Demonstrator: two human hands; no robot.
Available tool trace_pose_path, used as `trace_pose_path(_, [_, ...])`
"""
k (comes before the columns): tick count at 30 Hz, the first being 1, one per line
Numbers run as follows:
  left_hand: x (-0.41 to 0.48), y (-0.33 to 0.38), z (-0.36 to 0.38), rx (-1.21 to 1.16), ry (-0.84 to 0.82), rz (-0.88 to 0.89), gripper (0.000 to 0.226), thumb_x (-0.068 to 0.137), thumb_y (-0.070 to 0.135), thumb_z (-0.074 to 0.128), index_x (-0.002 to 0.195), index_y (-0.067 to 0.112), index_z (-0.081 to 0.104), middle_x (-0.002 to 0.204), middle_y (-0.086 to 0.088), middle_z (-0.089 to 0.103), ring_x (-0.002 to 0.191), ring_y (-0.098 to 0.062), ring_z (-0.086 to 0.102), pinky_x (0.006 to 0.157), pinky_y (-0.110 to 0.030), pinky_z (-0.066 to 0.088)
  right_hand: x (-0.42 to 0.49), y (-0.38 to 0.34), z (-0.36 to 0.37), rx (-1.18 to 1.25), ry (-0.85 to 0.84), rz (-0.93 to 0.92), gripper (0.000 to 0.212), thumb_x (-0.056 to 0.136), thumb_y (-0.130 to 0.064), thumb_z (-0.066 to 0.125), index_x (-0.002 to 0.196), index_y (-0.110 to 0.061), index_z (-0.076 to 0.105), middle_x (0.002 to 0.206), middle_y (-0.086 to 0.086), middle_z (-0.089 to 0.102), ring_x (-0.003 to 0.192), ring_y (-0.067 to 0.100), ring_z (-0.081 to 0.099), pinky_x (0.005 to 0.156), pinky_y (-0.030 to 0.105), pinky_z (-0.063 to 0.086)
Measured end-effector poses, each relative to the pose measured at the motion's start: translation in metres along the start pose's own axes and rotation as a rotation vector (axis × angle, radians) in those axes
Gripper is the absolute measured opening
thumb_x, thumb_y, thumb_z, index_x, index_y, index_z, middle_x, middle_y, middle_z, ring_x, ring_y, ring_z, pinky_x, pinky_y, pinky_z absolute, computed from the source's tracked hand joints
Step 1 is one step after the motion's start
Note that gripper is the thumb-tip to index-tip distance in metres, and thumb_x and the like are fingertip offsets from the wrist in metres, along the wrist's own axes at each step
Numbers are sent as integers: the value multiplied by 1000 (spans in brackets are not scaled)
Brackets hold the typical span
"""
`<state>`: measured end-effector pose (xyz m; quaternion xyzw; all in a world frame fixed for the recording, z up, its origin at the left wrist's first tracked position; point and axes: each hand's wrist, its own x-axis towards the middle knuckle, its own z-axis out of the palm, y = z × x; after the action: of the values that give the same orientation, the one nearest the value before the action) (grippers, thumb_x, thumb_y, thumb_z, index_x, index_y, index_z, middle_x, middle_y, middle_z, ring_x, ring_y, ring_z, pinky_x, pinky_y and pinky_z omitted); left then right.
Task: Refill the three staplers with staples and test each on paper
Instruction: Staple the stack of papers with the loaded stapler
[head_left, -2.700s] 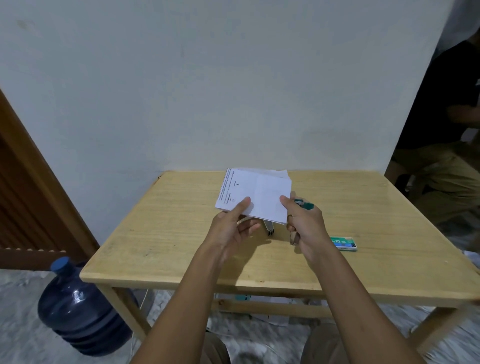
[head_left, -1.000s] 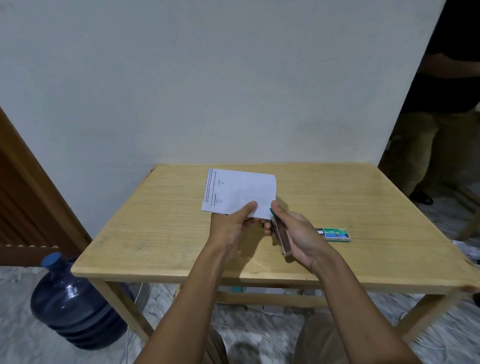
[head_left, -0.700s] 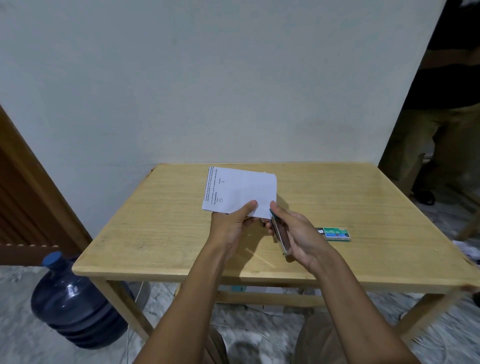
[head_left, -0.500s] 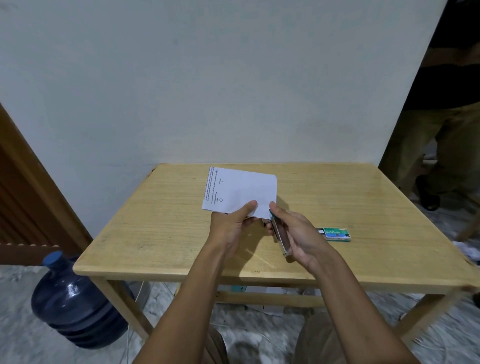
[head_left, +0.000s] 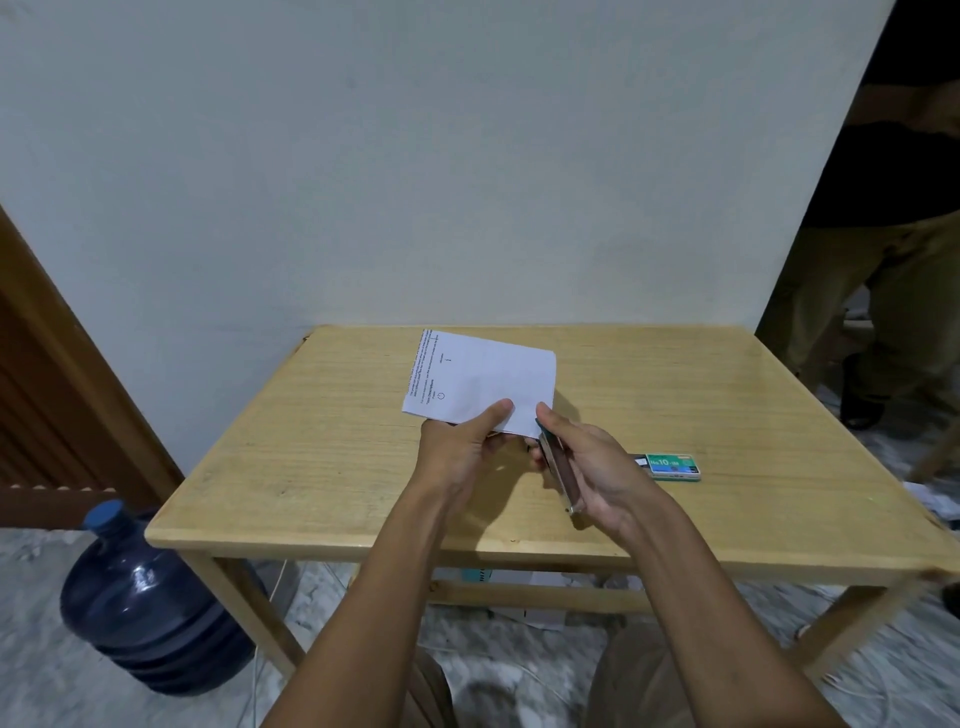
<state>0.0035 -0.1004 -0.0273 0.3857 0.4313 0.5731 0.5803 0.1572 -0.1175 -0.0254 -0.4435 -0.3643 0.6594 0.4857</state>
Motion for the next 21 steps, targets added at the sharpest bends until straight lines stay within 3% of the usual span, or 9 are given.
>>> trace_pose_path(4, [-1,1,-3,-17,17,-7,37,81,6,76,116,7,66,112,-10,73,102,-32,70,82,-38,60,-3,-5,-6,-48,-10,71,45,86,-61,59,87,-16,67,60,0,52,47,11,41,45,23,33])
trace_pose_path(7, [0,0,-6,-33,0,-30,41,79,4,77,118,8,65,114,-8,73,106,-30,69,87,-43,58,-1,-10,-9,-107,98,41,55,75,-75,61,78,-20,66,57,-3,45,41,9,31,40,22,24])
trace_pose_path(10, [0,-2,-8,-5,-56,-56,42,78,6,79,118,10,65,115,-8,73,108,-30,68,94,-50,54,4,-15,-10,-138,179,-83,54,76,-67,68,100,-19,72,74,4,62,45,9,29,44,24,26])
trace_pose_path(12, [-2,-1,-8,19,-109,-69,42,79,6,78,118,11,65,115,-9,72,108,-31,68,92,-48,55,7,-18,-8,-146,217,-140,44,80,-56,70,104,-20,70,86,8,55,48,10,28,48,26,26])
trace_pose_path(15, [-8,4,-7,3,-158,-96,39,83,8,75,120,10,62,114,-11,73,100,-29,71,80,-41,59,12,-23,-8,-150,272,-182,21,89,-34,67,101,-17,64,87,9,50,45,10,29,47,26,27])
trace_pose_path(18, [-9,13,-13,-79,-171,-149,36,86,24,71,118,11,62,109,-13,72,95,-29,70,86,-46,56,14,-24,-13,-177,245,-209,15,91,-27,65,103,-19,65,84,8,47,47,11,27,44,23,26])
trace_pose_path(21, [-4,28,-27,-223,-171,-235,46,88,49,59,113,10,65,99,-15,68,83,-29,65,77,-42,51,10,-27,-24,-198,178,-244,17,92,-25,64,108,-21,68,83,5,56,48,12,25,46,25,25])
